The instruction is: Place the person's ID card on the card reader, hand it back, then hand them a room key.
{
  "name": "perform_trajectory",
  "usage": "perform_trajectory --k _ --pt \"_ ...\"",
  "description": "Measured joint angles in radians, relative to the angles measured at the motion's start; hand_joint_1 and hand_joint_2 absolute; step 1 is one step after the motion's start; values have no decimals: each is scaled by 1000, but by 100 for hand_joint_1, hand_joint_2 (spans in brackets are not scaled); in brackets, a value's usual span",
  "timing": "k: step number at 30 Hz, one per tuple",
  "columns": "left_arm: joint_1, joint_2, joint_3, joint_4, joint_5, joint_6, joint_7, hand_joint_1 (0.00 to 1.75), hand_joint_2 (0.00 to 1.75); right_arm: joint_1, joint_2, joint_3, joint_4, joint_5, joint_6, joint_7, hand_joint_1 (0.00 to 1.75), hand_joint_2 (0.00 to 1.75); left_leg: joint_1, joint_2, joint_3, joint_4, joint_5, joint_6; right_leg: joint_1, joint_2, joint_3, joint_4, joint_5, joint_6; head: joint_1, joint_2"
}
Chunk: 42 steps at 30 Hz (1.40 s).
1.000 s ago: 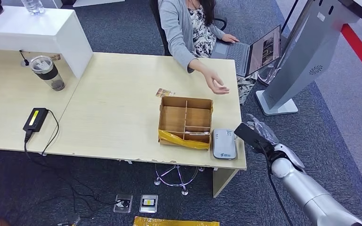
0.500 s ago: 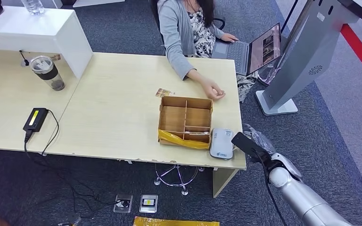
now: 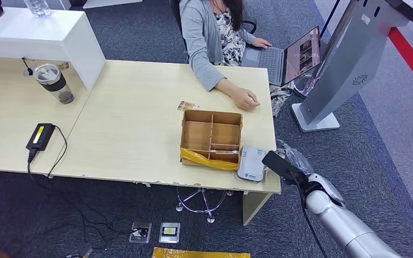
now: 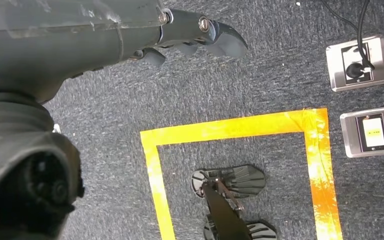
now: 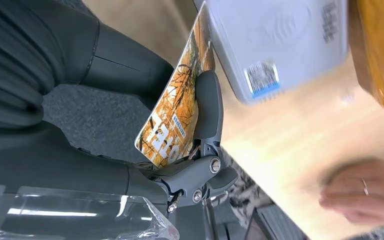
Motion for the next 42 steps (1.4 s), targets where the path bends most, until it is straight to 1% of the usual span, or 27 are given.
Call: perform_trajectory --k 3,9,12,16,20,27,33,34,35,38,39,42 --pt "0 0 0 0 -8 1 0 0 0 -59 -15 -21 3 11 -7 -11 175 175 0 0 0 0 0 0 0 0 0 0 0 0 0 0" --pt "-2 0 0 0 -30 1 0 0 0 -221 -44 -55 27 62 -3 -31 175 175 -1 0 0 0 0 0 -1 1 0 0 1 1 0 0" --pt "-8 -1 0 0 -41 -1 0 0 0 -287 -47 -62 46 88 11 -37 175 175 -1 0 0 0 0 0 -1 1 0 0 1 1 0 0" --pt "-22 -6 0 0 -58 -3 10 0 0 -349 -37 -61 79 117 19 -44 175 175 0 0 -1 0 0 0 -1 0 0 0 1 1 0 0" --pt "-39 -13 0 -1 -71 -4 22 0 0 -385 -3 -54 110 136 13 -47 175 175 0 0 -1 0 0 0 0 0 0 0 1 1 0 0" --pt "-61 -26 0 -6 -77 -4 39 0 0 -399 102 -34 171 151 -8 -38 175 175 0 0 -1 0 0 0 0 1 0 1 1 1 0 0" --pt "-62 -33 0 -6 -77 -3 42 0 0 -404 166 -19 211 152 -15 -41 175 175 0 1 0 0 0 0 0 2 0 1 1 1 0 0" --pt "-62 -33 0 -6 -77 -3 42 0 0 -404 176 -17 217 153 -16 -41 172 175 0 1 0 0 0 0 0 2 0 1 1 1 0 0" --pt "-62 -33 0 -6 -76 -3 42 0 0 -404 185 -15 223 154 -17 -41 128 175 0 1 0 0 0 0 0 2 0 1 1 1 0 0" --pt "-62 -33 0 -6 -73 -3 42 0 0 -405 210 -7 240 157 -20 -42 0 44 0 1 0 0 0 0 0 2 0 1 1 1 0 0" --pt "-62 -33 0 -6 -70 -3 42 0 0 -405 219 -6 246 157 -21 -42 0 0 0 1 0 0 0 0 0 2 0 1 1 1 0 0" --pt "-60 -33 0 -6 -66 -3 42 0 0 -407 241 -5 261 157 -28 -48 0 0 0 1 0 0 0 0 0 2 0 1 1 1 0 0"
